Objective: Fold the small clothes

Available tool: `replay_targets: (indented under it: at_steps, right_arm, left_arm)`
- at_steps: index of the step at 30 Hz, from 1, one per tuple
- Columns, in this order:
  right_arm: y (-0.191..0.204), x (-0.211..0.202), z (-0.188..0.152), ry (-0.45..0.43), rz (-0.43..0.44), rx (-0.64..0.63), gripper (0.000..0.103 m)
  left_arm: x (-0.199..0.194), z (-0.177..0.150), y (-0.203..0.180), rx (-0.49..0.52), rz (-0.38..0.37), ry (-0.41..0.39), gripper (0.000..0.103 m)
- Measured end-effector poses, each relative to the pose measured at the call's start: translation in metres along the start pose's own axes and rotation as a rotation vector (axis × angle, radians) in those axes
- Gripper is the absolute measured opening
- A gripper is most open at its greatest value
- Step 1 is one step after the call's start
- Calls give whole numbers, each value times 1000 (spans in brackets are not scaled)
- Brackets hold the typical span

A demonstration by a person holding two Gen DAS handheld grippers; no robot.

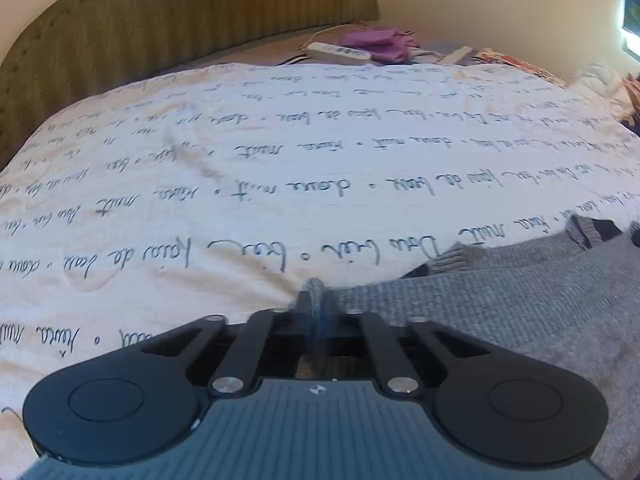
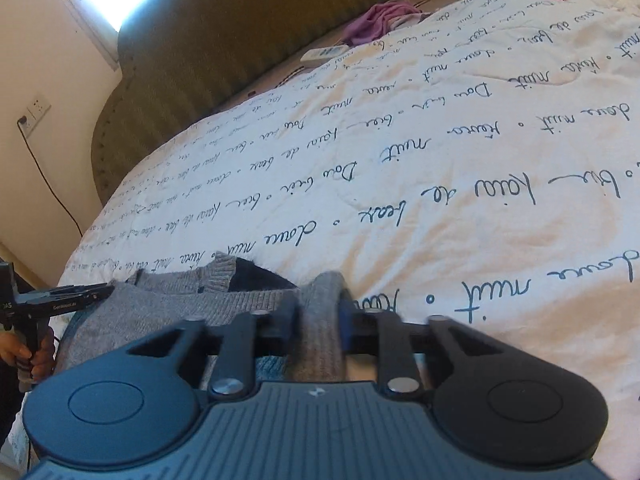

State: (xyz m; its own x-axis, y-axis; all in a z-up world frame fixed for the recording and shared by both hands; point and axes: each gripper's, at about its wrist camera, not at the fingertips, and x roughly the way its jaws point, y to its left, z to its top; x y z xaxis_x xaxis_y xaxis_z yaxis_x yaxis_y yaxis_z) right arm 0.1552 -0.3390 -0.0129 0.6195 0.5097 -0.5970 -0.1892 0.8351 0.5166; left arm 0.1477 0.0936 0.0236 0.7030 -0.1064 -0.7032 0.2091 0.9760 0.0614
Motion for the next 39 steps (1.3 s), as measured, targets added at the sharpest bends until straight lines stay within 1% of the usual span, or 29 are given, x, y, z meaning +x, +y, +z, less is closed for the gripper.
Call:
replay_targets:
  at_steps: [1,3,6,8,10,11,12,13,14,15,16,17,18,19,20,21,22,23,24,25,27,28,30,31,32,34,35,37,39]
  right_arm:
    - [0,-2,0,-9,7,-3,9]
    - [4,-9,3,-37,10,-17,6]
    - [13,-26,12,-125,64,-13,6]
    - [18,-26,14,-143,73,-29,6]
    - [17,-13,15,-112,18,-54,6]
    - [14,-2,14,-91,-19,-55,6]
    - [9,7,12,-77,-49,-47,6]
    - [3,13,9,-76,-66,-25,6]
    - [-2,15,7,-83,-57,9,6]
    - [-6,14,5,-92,-43,48,6]
    - [-7,10,5,-96,-39,80,11]
    - [-6,4,6,-97,-47,103,13]
    - [-4,-4,7,-109,-64,110,17]
    - [1,-14,8,-136,-84,108,24]
    - [9,-28,7,-178,-102,97,27]
    - [18,-41,5,-221,-102,85,39]
    - [30,-52,2,-260,-82,74,63]
    - [42,-59,-3,-284,-46,54,76]
    - [56,-61,-8,-283,-10,14,84]
    - [68,-59,-13,-265,8,-24,84]
    - [94,-41,-22,-195,1,-111,84]
    - [103,-31,-27,-164,-17,-154,84]
    - [113,-10,-36,-116,-64,-224,83]
    - [113,-1,-39,-98,-84,-228,83]
    - [111,6,-41,-82,-96,-228,82]
    - [105,17,-47,-62,-129,-234,80]
    - [102,16,-54,-65,-131,-241,80]
    - [99,14,-57,-72,-131,-236,80]
    - [91,13,-63,-93,-116,-237,80]
  left_arm:
    - [-4,0,-2,11,13,-20,6]
    - [-16,-1,-1,0,17,-70,5]
    - [-34,-3,17,-89,48,-111,5]
    - [-32,-7,31,-131,76,-98,6]
    - [-21,-11,40,-162,114,-39,6]
    - [-13,-13,42,-172,114,-10,6]
    - [-9,-15,41,-168,110,-3,7]
    - [-11,-16,39,-152,122,-16,10]
    - [-15,-16,38,-143,130,-23,20]
    - [-20,-16,38,-152,119,-27,23]
    - [-27,-15,40,-172,109,-37,31]
    - [-38,-14,41,-201,106,-56,34]
    - [-53,-13,41,-232,105,-83,34]
    - [-67,-14,40,-261,97,-113,39]
    - [-86,-16,34,-279,63,-155,47]
    - [-100,-18,27,-275,22,-190,55]
    - [-109,-20,17,-261,-2,-215,76]
    - [-115,-23,5,-236,6,-234,95]
    - [-117,-27,-5,-204,33,-241,97]
    - [-115,-32,-15,-157,63,-240,95]
    - [-99,-38,-30,-84,148,-192,90]
    - [-88,-40,-34,-60,178,-156,82]
    - [-63,-47,-33,-31,192,-61,50]
    - [-56,-49,-31,-36,172,-21,21]
    - [-56,-55,-27,-42,137,-25,16]
    - [-61,-59,-28,-21,148,-46,15]
    - [-64,-61,-22,-45,146,-49,14]
    - [-67,-62,-6,-96,150,-32,15]
    - [-62,-66,4,-114,134,-10,15]
